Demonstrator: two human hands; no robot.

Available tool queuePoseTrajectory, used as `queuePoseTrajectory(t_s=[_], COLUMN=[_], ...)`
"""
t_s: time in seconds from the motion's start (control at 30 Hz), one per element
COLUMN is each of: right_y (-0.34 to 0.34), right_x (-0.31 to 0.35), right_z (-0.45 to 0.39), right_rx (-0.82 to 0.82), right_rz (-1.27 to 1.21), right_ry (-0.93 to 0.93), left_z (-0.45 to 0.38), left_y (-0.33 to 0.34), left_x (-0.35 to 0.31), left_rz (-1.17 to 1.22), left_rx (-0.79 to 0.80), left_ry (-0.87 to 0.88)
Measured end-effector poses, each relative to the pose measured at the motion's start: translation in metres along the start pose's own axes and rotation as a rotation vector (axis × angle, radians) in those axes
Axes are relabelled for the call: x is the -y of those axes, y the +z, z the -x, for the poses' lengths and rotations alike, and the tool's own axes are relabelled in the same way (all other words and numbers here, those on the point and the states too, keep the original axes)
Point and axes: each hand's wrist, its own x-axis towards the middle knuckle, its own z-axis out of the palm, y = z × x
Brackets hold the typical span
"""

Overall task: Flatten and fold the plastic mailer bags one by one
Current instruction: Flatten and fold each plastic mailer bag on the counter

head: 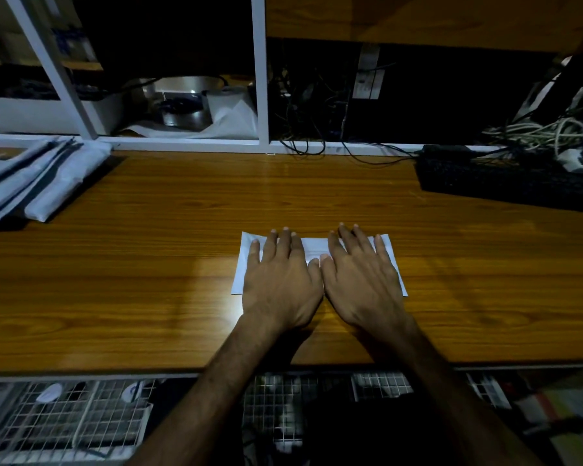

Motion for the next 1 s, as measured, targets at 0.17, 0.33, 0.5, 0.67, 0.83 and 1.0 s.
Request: queuePoseTrajectory(t_s=[0.17,0.33,0.5,0.67,0.83,1.0], right_y=[0.004,0.002,-0.002,-0.003,-0.003,-0.002], right_x=[-0.003,-0.007,-0.012,-0.023,-0.03,-0.037], right_z=[0.001,0.005,0.007,0.01,0.013,0.013], right_rx=[-0.016,-0.018,0.013,0.02,0.013,0.023], right_rz=[0.027,0.032,0.014,-0.052,-0.085,-0.09], right_ry=[0.053,0.08,0.143,0.182,0.196,0.232], left_z=[0.003,0.006,0.009,0.01,0.012,0.013], left_y=[0.001,0.002,-0.002,-0.007,-0.009,-0.01], left_x=[0.002,0.008,0.023,0.032,0.042,0.049], left_rz=[0.007,-0.029,-0.034,-0.01,-0.01,0.004], left_rx=[0.012,0.0,0.012,0.028,0.046,0.044], left_ry=[-0.101,-0.135,-0.15,-0.171,-0.191,-0.209])
